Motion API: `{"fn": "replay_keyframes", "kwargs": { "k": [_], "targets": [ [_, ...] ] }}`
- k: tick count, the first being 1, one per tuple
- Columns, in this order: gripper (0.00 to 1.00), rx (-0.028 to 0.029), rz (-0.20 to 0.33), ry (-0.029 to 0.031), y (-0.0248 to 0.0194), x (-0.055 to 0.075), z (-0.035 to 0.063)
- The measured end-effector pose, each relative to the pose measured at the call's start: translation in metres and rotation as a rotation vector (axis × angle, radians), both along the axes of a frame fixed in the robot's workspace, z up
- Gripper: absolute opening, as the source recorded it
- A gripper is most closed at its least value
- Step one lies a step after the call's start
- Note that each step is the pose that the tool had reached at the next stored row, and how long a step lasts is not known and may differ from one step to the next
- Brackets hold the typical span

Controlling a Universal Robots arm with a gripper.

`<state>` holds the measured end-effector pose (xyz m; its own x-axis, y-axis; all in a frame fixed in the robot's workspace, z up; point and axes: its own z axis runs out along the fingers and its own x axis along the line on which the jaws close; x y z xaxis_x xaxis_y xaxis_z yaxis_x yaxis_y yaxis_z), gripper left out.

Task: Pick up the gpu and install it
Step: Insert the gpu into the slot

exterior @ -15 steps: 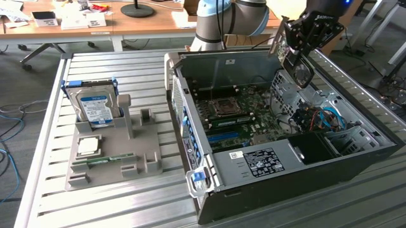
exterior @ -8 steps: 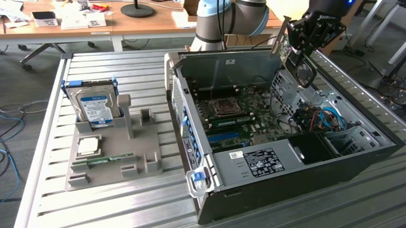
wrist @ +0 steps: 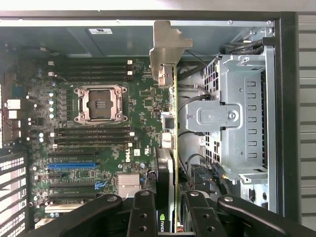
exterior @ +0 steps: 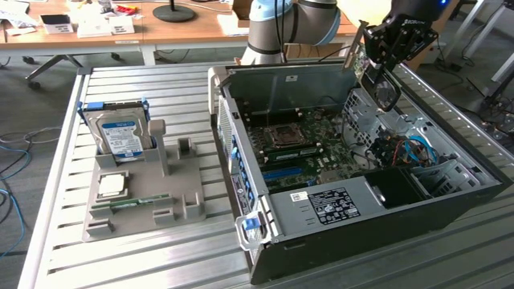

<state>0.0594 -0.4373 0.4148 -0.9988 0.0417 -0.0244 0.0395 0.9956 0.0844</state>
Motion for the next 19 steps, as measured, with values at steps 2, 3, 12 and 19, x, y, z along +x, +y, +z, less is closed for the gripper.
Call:
{"fn": "replay_keyframes", "kwargs": {
  "k": [2, 3, 12, 19],
  "targets": [
    [0.27, 0.0000, 0.000, 0.0000, 0.0000, 0.0000, 0.0000],
    [0.27, 0.0000, 0.000, 0.0000, 0.0000, 0.0000, 0.0000],
    [0.27, 0.0000, 0.060, 0.0000, 0.0000, -0.0001, 0.0000],
    [0.27, 0.0000, 0.114, 0.0000, 0.0000, -0.0003, -0.0001]
  ]
}}
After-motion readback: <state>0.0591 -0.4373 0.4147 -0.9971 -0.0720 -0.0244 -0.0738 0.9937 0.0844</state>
